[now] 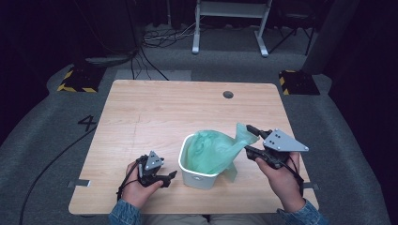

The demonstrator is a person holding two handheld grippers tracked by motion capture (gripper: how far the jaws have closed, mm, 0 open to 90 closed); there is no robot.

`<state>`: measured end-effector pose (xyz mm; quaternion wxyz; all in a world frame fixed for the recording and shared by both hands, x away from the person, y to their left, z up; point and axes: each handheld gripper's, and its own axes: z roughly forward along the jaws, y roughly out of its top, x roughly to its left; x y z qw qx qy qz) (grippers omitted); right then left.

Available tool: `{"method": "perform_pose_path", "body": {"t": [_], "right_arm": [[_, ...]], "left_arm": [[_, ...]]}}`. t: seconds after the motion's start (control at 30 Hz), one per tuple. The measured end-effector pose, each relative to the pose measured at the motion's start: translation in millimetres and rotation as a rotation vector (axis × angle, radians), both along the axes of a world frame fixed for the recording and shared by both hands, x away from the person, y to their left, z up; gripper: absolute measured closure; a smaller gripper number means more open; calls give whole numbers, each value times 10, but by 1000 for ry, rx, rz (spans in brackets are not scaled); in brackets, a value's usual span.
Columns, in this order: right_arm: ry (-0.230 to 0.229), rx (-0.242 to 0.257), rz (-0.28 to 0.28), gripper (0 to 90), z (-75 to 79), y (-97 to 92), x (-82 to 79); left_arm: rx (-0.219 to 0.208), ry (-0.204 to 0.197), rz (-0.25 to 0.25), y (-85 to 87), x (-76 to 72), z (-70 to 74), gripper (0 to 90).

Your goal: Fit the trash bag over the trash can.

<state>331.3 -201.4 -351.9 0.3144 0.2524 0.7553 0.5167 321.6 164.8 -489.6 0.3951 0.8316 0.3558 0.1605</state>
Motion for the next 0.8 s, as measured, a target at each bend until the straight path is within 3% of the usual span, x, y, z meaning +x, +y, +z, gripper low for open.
{"method": "perform_pose_path", "body": {"t": [0.3, 0.57, 0.67, 0.8], "right_arm": [[-29, 0, 52, 478, 150, 259, 34], [-43, -9, 91, 463, 219, 460, 43], [-48, -11, 108, 451, 246, 541, 37], [-56, -21, 136, 434, 276, 672, 26]], "left_arm": [[16, -43, -99, -143, -52, 20, 304], [8, -34, -156, -206, -86, 25, 330], [5, -28, -161, -216, -89, 24, 330], [-2, -28, -127, -161, -75, 37, 310]]}}
